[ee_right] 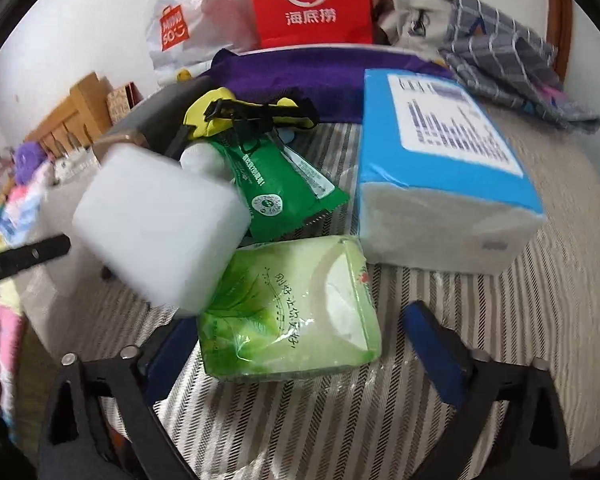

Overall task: Organize soft objects
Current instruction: 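Grasp the green leaf-print wipes pack with the right tool while the left tool grasps the white mesh bag, then carry the green pack with the right tool while the left tool carries the mesh bag toward the purple towel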

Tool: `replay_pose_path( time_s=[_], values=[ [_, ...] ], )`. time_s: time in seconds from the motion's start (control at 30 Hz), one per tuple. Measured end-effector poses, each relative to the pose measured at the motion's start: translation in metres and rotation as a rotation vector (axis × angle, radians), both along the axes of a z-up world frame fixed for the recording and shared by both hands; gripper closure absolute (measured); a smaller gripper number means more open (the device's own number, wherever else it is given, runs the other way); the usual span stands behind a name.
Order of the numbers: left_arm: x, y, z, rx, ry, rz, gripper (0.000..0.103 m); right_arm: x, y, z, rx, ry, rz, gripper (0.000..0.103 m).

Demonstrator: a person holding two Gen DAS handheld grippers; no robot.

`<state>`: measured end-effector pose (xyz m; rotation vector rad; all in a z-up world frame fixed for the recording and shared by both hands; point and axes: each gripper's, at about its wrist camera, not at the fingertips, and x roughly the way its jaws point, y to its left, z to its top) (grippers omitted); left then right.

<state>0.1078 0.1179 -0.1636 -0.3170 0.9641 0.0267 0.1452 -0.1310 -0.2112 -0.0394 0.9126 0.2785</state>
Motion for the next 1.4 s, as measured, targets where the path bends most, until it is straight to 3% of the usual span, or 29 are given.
replay_pose_path(
  time_s=[0.1, 0.17, 0.23, 0.37, 0.53, 0.77, 0.9, 0.93, 0.97, 1.07, 1.17, 1.23, 1.4],
  values=[
    [0.002, 0.002, -0.005, -0.015, 0.005, -0.004, 0.076, -0.002, 0.0, 0.002, 0.0, -0.009, 0.013, 0.03],
    [0.003, 0.003, -0.007, -0.012, 0.007, 0.0, 0.054, -0.002, -0.004, 0.004, 0.007, 0.002, 0.006, 0.03],
    [0.004, 0.003, -0.008, 0.009, -0.002, 0.003, 0.041, -0.004, -0.009, 0.005, -0.008, 0.007, -0.003, 0.03],
    [0.009, 0.002, -0.005, 0.003, -0.023, 0.0, 0.026, -0.014, -0.019, 0.008, -0.031, 0.013, -0.028, 0.03],
    [0.025, -0.012, -0.009, 0.032, -0.012, -0.022, 0.02, -0.024, -0.026, 0.019, 0.005, 0.004, -0.035, 0.03],
    [0.035, -0.034, -0.018, 0.18, 0.001, -0.019, 0.012, -0.043, -0.053, 0.024, -0.024, -0.02, -0.084, 0.03],
    [0.034, -0.034, -0.018, 0.201, -0.013, 0.006, 0.018, -0.035, -0.075, 0.014, -0.022, 0.006, -0.162, 0.03],
    [0.034, -0.035, -0.018, 0.224, -0.012, 0.009, 0.031, -0.033, -0.078, 0.011, -0.025, 0.007, -0.175, 0.03],
    [0.033, -0.037, -0.019, 0.272, -0.006, 0.015, 0.037, -0.033, -0.08, 0.01, -0.027, 0.006, -0.178, 0.03],
    [0.03, -0.04, -0.017, 0.277, -0.019, -0.018, 0.053, -0.031, -0.082, 0.006, -0.005, 0.011, -0.173, 0.03],
    [0.029, -0.042, -0.015, 0.256, -0.023, -0.045, 0.075, -0.024, -0.084, 0.001, 0.015, 0.02, -0.183, 0.03],
    [0.028, -0.042, -0.014, 0.236, -0.023, -0.069, 0.084, -0.019, -0.082, 0.003, 0.01, 0.002, -0.18, 0.03],
    [0.029, -0.031, -0.013, 0.118, -0.014, -0.085, 0.087, -0.003, -0.078, 0.006, 0.012, -0.032, -0.164, 0.03]
  ],
)
